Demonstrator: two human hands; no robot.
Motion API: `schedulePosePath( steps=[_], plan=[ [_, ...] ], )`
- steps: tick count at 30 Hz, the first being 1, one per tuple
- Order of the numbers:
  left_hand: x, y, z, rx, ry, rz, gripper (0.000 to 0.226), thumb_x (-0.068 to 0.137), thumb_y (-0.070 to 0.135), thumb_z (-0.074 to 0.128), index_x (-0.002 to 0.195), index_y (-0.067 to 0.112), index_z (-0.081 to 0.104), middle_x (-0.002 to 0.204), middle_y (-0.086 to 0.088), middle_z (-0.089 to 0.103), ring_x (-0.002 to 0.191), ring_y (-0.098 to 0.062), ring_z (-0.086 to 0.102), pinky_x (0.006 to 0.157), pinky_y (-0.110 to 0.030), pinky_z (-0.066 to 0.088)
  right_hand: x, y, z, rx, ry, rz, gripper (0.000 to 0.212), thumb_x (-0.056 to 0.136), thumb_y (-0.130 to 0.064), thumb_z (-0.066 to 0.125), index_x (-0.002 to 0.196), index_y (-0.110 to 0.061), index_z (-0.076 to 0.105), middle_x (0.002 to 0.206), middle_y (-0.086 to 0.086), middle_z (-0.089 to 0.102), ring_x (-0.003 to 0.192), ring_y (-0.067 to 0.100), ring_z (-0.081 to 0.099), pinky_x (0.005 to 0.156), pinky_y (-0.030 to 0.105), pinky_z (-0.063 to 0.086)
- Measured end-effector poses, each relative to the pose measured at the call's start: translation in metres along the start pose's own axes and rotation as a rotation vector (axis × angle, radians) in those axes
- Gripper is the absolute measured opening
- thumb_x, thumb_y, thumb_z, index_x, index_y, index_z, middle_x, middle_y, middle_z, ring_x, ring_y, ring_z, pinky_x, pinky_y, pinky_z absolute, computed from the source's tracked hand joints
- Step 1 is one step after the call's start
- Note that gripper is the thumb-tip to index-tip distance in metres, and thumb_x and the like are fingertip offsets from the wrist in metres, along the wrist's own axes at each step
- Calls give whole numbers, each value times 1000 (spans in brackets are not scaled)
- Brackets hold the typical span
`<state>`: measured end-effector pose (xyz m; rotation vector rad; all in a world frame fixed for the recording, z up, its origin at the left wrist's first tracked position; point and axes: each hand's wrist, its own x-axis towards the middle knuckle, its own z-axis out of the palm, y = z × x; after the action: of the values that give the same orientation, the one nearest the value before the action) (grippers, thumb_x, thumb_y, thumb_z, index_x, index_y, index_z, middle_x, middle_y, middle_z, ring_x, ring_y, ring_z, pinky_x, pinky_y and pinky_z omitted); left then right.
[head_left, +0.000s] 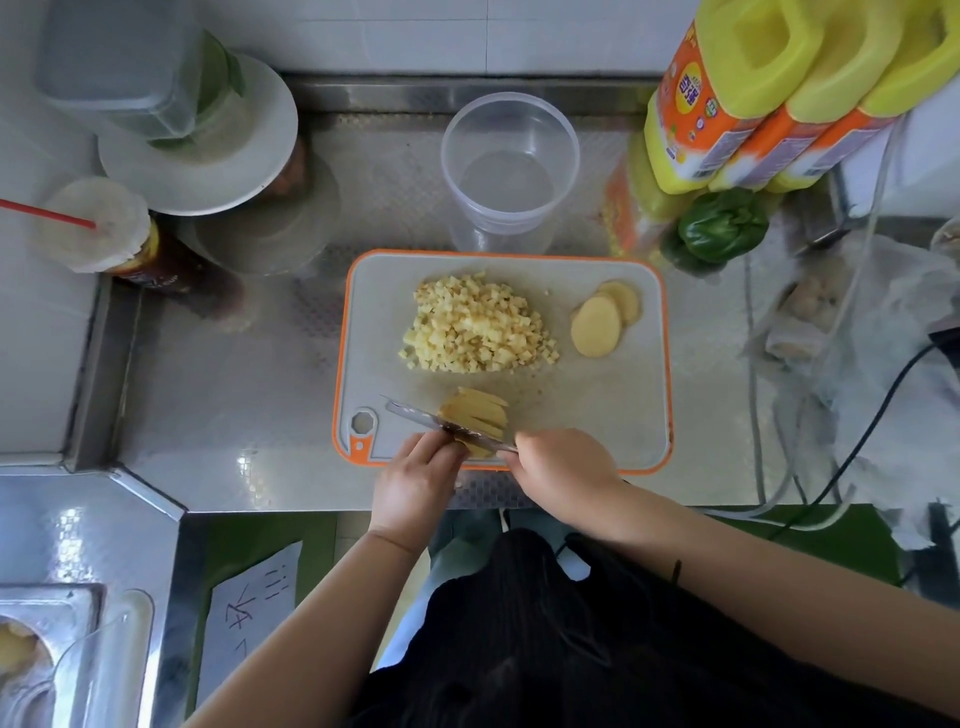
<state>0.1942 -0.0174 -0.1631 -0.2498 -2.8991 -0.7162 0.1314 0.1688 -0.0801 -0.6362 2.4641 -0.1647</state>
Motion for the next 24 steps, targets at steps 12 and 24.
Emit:
schedulePosePath(
  steps=[12, 24],
  plan=[
    [-5, -1, 7, -18, 23, 4, 16, 86, 10, 56, 91, 12, 71, 99, -1, 65, 79, -25, 59, 53, -38, 54, 26, -14, -1, -131, -161, 56, 9, 94, -6, 51, 94, -9, 60, 64, 1, 41, 58, 21, 46, 44, 26, 28],
    [-6, 3, 2, 44, -16, 13, 28, 69, -3, 81, 90, 12, 69, 99, -2, 63, 80, -23, 56, 50, -35, 52, 19, -3, 16, 17, -31, 2, 30, 102, -33, 39, 92, -10, 56, 67, 1, 49, 58, 24, 50, 49, 29, 37]
  ],
)
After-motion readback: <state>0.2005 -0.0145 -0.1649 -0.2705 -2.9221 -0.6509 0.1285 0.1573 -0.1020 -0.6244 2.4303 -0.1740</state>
